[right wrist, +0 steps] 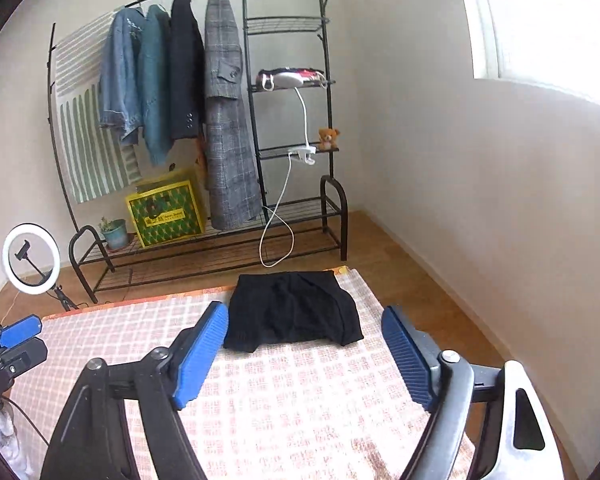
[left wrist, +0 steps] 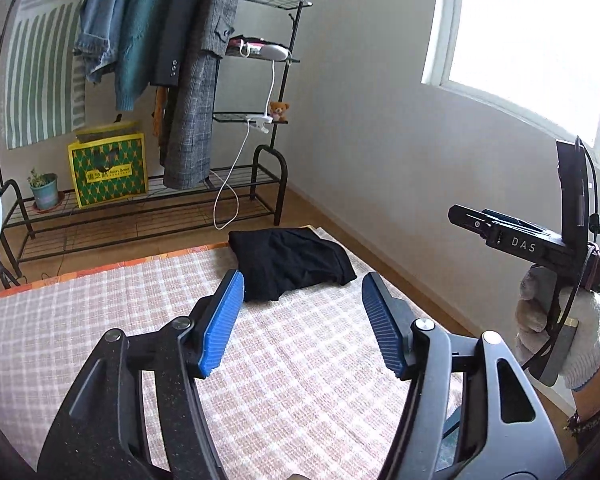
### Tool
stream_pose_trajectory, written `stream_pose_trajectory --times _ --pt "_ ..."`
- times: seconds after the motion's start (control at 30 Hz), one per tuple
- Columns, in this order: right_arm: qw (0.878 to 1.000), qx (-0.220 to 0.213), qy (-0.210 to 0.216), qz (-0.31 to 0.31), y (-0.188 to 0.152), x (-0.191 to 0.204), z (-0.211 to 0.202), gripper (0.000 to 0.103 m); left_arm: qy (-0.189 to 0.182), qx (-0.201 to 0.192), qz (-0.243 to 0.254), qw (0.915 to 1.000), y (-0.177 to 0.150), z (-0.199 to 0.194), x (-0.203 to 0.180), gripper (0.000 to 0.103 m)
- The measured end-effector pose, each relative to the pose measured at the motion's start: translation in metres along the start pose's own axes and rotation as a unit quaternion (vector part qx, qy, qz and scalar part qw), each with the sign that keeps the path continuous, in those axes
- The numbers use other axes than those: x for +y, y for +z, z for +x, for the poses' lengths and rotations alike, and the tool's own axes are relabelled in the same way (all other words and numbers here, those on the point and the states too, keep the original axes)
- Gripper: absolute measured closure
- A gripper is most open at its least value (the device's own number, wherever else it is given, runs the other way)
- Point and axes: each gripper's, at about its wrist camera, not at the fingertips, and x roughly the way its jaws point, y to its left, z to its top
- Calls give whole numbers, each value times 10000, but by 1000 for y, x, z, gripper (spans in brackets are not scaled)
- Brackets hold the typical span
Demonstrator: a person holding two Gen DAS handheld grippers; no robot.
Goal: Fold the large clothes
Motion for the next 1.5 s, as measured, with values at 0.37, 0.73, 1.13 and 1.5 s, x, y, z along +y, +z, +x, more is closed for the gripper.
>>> stream_pose_trajectory --times 0.37,0.73,1.13,1.5 --pt "9989 -464 -54 -68 -17 48 -113 0 -20 -395 236 9989 -28 -99 -23 18" --pt "9978 -303 -589 -50 -71 75 -133 0 374 -420 534 9970 -83 -129 -20 0" --pt "9970 -376 -662 139 -120 86 -110 0 711 60 214 9972 -128 -98 8 0" --pt "9954 -506 -738 329 -141 83 -90 0 1035 45 311 9941 -139 -88 18 0"
